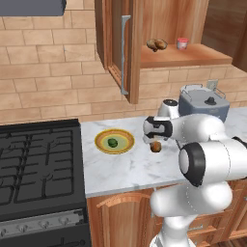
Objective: Pick the avocado and bread from the counter and place them on the plate. Then pick the jam from the cabinet and place it next to the plate. Lastly close the cabinet door.
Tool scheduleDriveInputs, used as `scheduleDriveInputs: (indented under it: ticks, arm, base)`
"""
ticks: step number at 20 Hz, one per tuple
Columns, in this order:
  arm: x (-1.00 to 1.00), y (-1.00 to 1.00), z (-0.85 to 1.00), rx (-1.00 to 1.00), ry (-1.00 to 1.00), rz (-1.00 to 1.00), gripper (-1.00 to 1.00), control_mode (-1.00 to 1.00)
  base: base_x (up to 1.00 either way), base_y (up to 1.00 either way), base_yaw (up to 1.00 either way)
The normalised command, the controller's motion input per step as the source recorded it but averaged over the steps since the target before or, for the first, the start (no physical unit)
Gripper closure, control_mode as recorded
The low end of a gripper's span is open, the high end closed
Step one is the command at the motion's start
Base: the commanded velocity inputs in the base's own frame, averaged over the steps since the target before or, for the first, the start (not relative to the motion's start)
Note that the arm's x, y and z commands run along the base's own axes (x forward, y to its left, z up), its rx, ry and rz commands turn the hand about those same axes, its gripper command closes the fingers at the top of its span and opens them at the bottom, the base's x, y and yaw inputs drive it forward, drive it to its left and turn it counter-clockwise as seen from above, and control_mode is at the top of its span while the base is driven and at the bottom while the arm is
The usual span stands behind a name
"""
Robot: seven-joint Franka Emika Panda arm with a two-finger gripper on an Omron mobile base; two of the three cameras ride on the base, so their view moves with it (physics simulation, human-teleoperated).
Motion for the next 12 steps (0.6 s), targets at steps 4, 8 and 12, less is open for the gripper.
scheduleDriveInputs:
  ticks: [4,8,12]
  arm:
    - [0.14,-0.02,-0.23,0.00,0.01,0.00,-1.00,-1.00]
    - [0.13,-0.06,-0.18,0.00,0.00,0.00,-1.00,-1.00]
    - [0.11,-0.07,-0.18,0.00,0.01,0.00,-1.00,-1.00]
  base:
    - [0.00,0.00,0.00]
    - [0.00,0.00,0.00]
    - [0.00,0.00,0.00]
